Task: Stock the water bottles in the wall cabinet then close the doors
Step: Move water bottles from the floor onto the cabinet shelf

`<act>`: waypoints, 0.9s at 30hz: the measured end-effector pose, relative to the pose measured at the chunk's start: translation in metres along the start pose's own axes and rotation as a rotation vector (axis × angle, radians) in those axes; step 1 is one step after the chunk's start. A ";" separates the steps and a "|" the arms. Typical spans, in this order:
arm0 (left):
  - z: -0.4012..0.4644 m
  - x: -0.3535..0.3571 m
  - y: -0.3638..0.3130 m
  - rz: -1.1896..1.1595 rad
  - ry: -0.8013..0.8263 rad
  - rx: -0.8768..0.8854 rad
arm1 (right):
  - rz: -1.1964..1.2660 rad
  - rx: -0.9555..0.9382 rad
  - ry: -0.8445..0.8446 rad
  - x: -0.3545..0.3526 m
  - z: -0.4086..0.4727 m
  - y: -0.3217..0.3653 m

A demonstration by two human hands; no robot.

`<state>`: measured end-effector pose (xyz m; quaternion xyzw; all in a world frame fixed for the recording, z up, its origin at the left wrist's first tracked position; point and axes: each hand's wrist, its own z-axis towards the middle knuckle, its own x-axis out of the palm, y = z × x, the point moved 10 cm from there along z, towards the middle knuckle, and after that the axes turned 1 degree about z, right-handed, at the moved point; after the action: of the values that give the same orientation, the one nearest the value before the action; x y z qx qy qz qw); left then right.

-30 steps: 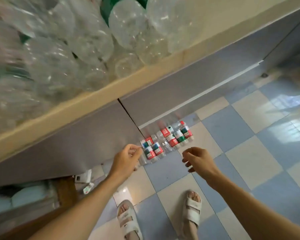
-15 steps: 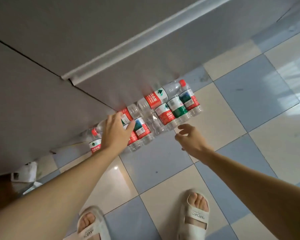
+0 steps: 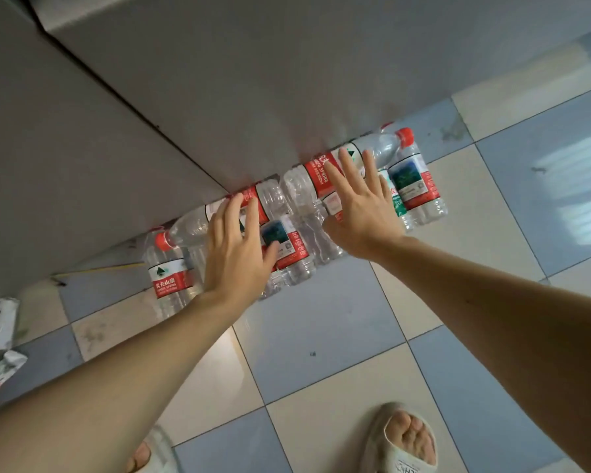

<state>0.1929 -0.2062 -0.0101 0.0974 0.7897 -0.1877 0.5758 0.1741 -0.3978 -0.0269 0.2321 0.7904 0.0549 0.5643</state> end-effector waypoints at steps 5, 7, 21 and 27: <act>-0.035 -0.008 -0.011 -0.088 -0.091 -0.040 | 0.117 0.074 -0.035 0.013 -0.063 -0.007; -0.048 -0.014 -0.004 -0.162 -0.164 -0.129 | 0.250 0.158 -0.088 0.011 -0.087 -0.022; -0.030 0.029 0.046 0.104 0.256 -0.120 | 1.260 0.973 0.053 0.040 -0.087 -0.077; -0.039 0.032 0.062 -0.264 0.241 -0.304 | 1.306 1.013 0.092 0.041 -0.080 -0.072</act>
<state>0.1719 -0.1357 -0.0416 -0.0730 0.8778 -0.1276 0.4559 0.0682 -0.4295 -0.0587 0.8682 0.4478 0.0183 0.2130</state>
